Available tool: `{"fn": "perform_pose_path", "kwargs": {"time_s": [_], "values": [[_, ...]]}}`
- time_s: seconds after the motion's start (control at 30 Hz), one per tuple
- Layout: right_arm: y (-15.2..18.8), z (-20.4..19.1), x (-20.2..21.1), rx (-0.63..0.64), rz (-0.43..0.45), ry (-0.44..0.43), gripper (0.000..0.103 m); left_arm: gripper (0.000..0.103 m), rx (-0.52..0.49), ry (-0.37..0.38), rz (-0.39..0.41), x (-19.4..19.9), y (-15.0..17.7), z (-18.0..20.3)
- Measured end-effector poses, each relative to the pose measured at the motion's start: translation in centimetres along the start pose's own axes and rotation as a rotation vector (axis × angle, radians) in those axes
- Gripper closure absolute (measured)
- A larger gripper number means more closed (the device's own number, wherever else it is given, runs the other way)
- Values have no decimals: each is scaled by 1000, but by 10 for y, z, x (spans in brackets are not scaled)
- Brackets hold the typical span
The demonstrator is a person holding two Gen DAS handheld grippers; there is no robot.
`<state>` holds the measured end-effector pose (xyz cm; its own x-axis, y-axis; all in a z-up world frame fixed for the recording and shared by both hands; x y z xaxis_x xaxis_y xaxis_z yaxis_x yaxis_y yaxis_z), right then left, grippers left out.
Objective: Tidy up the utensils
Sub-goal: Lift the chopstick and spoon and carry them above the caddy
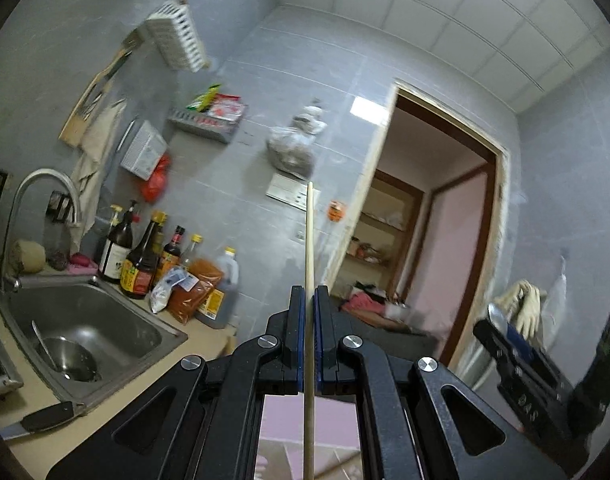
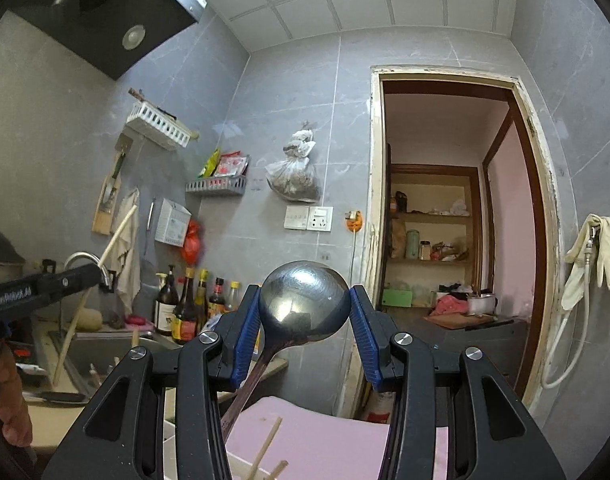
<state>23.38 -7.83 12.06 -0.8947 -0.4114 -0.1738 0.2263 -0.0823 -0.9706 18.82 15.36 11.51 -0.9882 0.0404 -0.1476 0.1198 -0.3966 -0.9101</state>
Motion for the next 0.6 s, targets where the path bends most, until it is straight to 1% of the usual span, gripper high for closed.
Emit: {"fn": "perform_pose_path", "kwargs": {"time_s": [0.13, 0.33, 0.47, 0.6], "values": [[14, -7, -12, 20, -25, 16, 61, 101, 51, -18, -8, -16, 7, -16], [31, -10, -23, 62, -70, 32, 61, 101, 67, -48, 1, -29, 24, -19], [41, -11, -28, 89, -89, 42, 61, 101, 48, -86, 18, -33, 36, -19], [48, -13, -34, 97, -110, 37, 61, 101, 35, -94, 11, -37, 48, -19]]}}
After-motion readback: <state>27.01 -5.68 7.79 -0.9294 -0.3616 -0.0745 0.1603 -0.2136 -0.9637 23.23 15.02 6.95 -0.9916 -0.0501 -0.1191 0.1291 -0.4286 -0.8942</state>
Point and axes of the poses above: each gripper's, at about its wrist camera, not at the fingertips, and x roughly against the way its jaws point, z to its right, y to its underside, the point moved 2 cm from there along -x, roughly the way its jaws point
